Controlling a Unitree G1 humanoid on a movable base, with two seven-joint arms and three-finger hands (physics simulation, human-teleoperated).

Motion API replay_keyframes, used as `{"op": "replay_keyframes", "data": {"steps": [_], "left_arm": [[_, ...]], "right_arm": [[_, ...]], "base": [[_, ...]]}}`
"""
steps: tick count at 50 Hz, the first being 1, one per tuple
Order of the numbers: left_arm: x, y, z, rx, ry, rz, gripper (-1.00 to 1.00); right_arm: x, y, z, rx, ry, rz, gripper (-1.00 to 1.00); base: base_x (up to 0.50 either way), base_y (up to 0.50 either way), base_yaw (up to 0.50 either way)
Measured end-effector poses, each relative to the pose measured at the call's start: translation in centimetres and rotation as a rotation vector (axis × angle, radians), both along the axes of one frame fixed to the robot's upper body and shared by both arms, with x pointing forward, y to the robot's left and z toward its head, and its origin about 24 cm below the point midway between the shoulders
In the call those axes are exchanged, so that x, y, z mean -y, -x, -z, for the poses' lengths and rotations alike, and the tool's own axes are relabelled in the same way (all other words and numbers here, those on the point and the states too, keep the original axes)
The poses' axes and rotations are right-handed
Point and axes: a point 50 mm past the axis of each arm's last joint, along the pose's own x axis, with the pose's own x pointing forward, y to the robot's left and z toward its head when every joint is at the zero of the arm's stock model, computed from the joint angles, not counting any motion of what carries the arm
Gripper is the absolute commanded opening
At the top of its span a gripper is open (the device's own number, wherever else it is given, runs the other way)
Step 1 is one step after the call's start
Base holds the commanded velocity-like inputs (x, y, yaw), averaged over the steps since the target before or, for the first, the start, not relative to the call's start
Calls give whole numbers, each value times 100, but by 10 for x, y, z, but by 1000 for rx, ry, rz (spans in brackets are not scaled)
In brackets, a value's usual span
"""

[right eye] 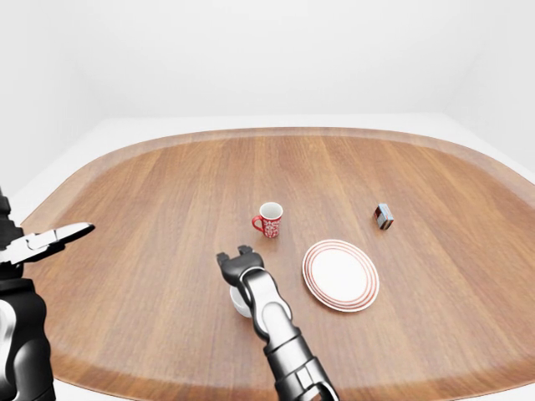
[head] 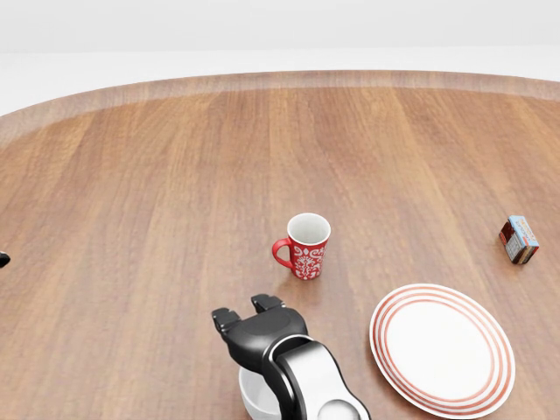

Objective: Put the white mug on the plate.

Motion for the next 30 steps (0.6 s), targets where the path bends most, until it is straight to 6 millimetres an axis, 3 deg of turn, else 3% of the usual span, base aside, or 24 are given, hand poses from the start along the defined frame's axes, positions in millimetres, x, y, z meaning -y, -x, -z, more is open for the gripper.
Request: {"op": "replay_keyframes", "data": {"steps": [30], "left_arm": [[1,0,1,-5,3,2,100]], "right_arm": [[1,-17,18,-120,51,47,100]], "base": [[0,0,0]]}}
